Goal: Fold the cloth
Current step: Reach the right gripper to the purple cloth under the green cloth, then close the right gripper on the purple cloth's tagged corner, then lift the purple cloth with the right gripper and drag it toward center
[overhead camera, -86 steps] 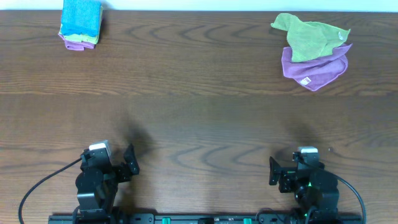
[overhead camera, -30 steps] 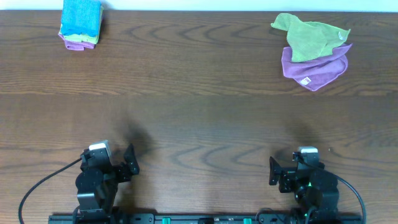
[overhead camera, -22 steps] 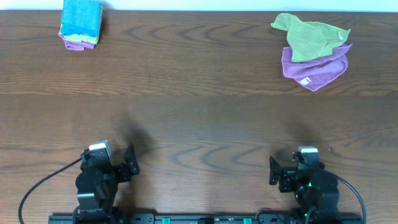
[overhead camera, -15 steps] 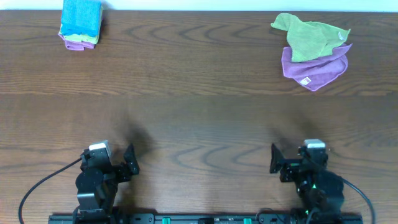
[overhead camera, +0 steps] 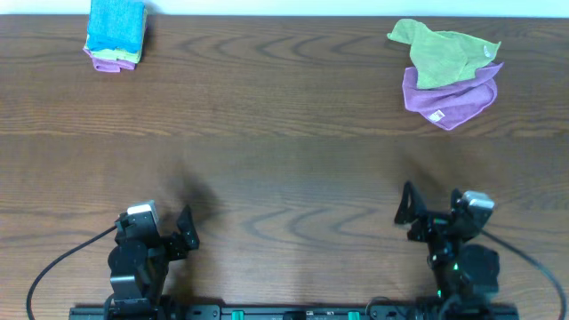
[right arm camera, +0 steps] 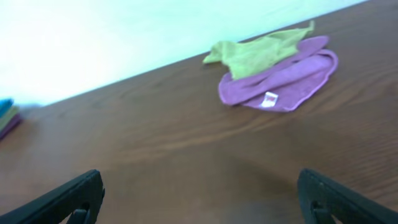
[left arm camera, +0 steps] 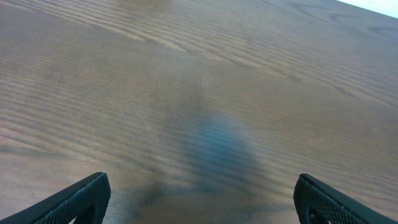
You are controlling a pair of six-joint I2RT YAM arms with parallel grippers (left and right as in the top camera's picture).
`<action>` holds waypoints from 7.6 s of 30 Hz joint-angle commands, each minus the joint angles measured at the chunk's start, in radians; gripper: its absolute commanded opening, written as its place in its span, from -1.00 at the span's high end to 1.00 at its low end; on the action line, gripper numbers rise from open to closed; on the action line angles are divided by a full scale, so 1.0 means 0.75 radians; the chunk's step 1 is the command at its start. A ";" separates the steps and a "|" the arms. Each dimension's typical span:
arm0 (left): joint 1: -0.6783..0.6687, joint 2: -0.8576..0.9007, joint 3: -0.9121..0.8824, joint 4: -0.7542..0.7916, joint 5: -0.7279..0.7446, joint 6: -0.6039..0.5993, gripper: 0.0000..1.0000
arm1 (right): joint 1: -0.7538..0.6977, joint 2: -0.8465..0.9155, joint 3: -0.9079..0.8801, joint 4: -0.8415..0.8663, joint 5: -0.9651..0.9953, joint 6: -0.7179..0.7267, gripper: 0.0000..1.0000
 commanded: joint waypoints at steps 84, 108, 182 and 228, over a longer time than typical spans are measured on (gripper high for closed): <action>-0.006 -0.009 -0.010 0.002 -0.010 -0.001 -0.91 | -0.289 2.461 1.226 0.217 0.153 -0.840 0.29; -0.006 -0.009 -0.010 0.002 -0.010 -0.001 -0.91 | -0.275 2.216 1.641 -0.237 0.068 -0.644 0.97; -0.006 -0.009 -0.010 0.002 -0.010 -0.001 -0.91 | 0.426 2.333 2.529 -0.912 -0.237 -0.508 0.97; -0.006 -0.009 -0.010 0.002 -0.010 -0.001 -0.91 | 0.507 2.602 2.609 -1.324 -0.269 -0.454 -0.99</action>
